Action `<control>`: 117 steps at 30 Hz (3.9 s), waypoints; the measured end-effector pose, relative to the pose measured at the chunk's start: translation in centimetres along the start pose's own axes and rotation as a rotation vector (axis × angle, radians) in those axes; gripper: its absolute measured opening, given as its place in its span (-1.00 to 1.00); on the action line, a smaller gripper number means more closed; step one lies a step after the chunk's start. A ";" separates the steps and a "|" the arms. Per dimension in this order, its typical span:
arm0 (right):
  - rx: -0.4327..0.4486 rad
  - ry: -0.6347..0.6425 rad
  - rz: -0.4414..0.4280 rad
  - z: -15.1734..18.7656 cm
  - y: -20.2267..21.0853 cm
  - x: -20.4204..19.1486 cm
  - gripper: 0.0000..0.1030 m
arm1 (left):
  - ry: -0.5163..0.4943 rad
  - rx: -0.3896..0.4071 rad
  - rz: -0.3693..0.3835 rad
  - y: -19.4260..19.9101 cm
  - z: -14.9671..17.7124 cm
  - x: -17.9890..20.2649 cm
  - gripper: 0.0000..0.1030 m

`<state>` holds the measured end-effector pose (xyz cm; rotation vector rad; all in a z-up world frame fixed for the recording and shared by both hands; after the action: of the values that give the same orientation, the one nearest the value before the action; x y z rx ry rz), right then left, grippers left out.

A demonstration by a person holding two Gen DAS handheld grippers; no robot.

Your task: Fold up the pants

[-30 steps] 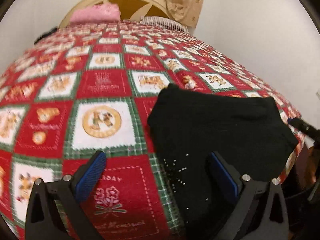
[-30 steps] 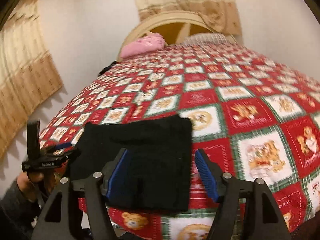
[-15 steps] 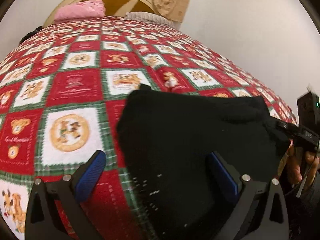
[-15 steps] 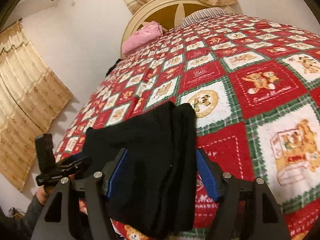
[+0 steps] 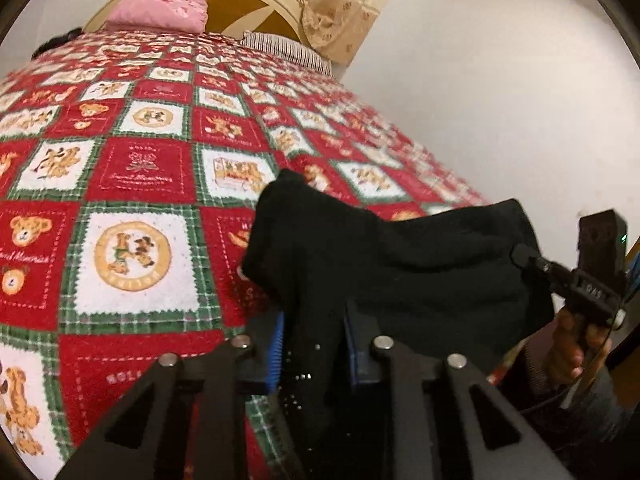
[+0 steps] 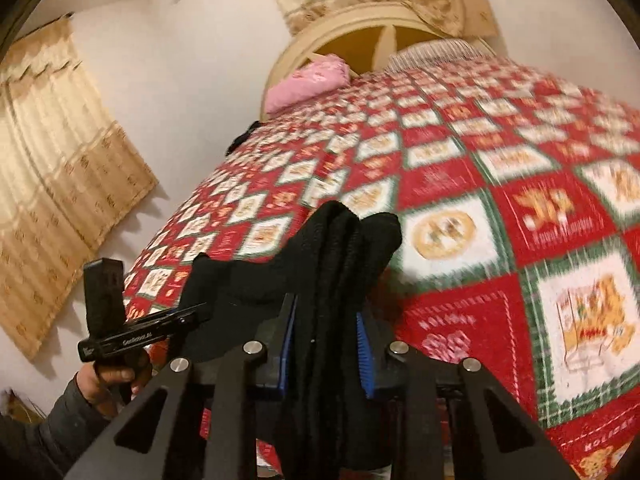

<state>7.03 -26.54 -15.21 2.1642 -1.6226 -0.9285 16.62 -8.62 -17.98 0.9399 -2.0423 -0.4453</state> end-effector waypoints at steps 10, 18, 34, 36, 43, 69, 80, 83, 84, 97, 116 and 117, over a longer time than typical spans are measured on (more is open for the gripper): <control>-0.061 0.145 -0.175 -5.2 -7.2 -7.4 -0.48 | 0.049 0.174 -0.099 10.6 -2.6 -5.7 -0.55; -0.153 0.200 -0.319 -5.8 -19.7 -15.2 -0.48 | 0.104 0.182 -0.367 13.5 -2.6 -14.8 -0.34; -0.275 0.004 -0.229 -3.8 -26.0 -9.8 0.00 | 0.168 0.216 -0.526 12.2 -0.5 -18.0 0.72; -0.270 0.018 -0.200 -3.8 -25.3 -9.8 0.00 | 0.172 0.214 -0.568 12.2 -0.4 -18.0 0.83; -0.259 0.050 -0.125 -3.8 -24.6 -9.1 0.21 | 0.183 0.214 -0.599 12.5 -0.2 -17.7 0.86; -0.001 0.278 0.078 -5.1 -8.6 -12.7 0.41 | 0.084 0.349 -0.575 18.5 1.2 -6.6 0.89; 0.147 0.366 0.053 -5.1 0.1 -16.8 0.41 | 0.019 0.436 -0.586 22.1 1.9 -0.8 0.92; 0.181 0.373 0.039 -5.2 1.5 -17.4 0.42 | -0.008 0.453 -0.601 22.5 1.8 0.3 0.95; 0.184 0.375 0.036 -5.3 1.8 -17.5 0.42 | -0.018 0.459 -0.603 22.6 1.7 0.6 0.95; 0.216 0.389 0.024 -5.2 3.6 -18.5 0.42 | -0.056 0.475 -0.608 23.1 1.9 2.3 0.95; 0.240 0.396 0.026 -5.4 4.4 -18.3 0.42 | -0.062 0.478 -0.609 23.4 2.0 2.8 0.95; 0.240 0.397 0.026 -5.4 4.4 -18.3 0.42 | -0.062 0.479 -0.609 23.3 2.0 2.8 0.95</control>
<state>4.18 -11.74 -2.69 2.2880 -1.6173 -0.2769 3.15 4.58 -3.78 1.8774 -1.9229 -0.2988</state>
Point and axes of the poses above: each gripper's, at about its wrist camera, not at the fingertips, and y roughly against the way its jaws point, x to its right, z to its underside, the point moved 5 cm from there along -y, roughly the way its jaws point, and after that the axes turned 6 degrees about y, right-handed, at the moved point
